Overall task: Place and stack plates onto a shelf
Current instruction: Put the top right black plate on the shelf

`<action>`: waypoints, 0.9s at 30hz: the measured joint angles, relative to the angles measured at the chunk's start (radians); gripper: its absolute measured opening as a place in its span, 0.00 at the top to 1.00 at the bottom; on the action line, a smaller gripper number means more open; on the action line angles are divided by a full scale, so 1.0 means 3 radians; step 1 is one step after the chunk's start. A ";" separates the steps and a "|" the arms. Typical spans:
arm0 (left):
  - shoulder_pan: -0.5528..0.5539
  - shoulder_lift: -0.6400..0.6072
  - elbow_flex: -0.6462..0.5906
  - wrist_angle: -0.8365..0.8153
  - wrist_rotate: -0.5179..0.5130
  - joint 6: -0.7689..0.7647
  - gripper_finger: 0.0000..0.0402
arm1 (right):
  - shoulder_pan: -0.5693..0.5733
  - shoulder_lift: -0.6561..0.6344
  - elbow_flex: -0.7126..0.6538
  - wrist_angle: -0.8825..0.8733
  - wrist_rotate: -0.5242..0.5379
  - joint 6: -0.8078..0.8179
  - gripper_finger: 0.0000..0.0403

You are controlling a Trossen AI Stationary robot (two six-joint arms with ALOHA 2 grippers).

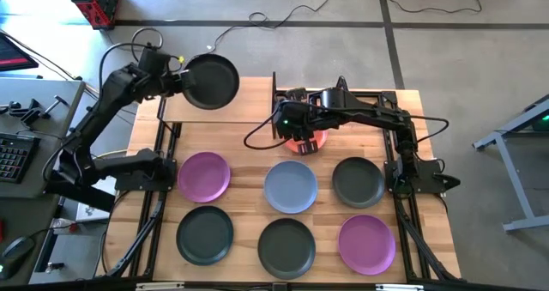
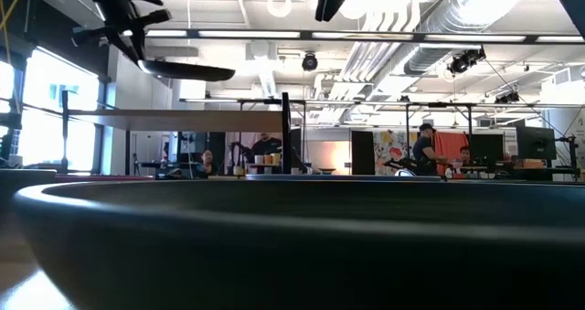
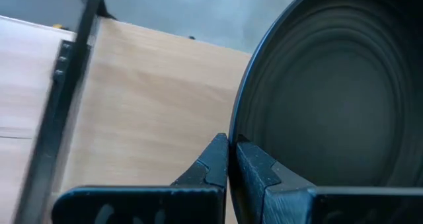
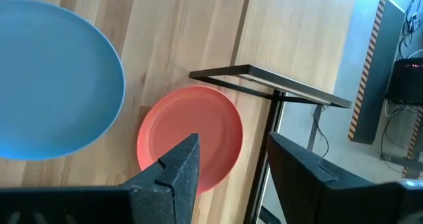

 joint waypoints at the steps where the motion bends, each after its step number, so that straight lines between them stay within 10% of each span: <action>1: 0.0030 0.0035 0.0047 -0.0060 -0.0002 0.0030 0.99 | 0.0001 0.0000 0.0000 0.0000 0.0000 0.0000 0.61; 27: 0.0627 0.0352 0.0112 -0.0509 0.0186 0.0373 0.99 | 0.0001 0.0000 0.0000 -0.0055 -0.0001 0.0140 0.61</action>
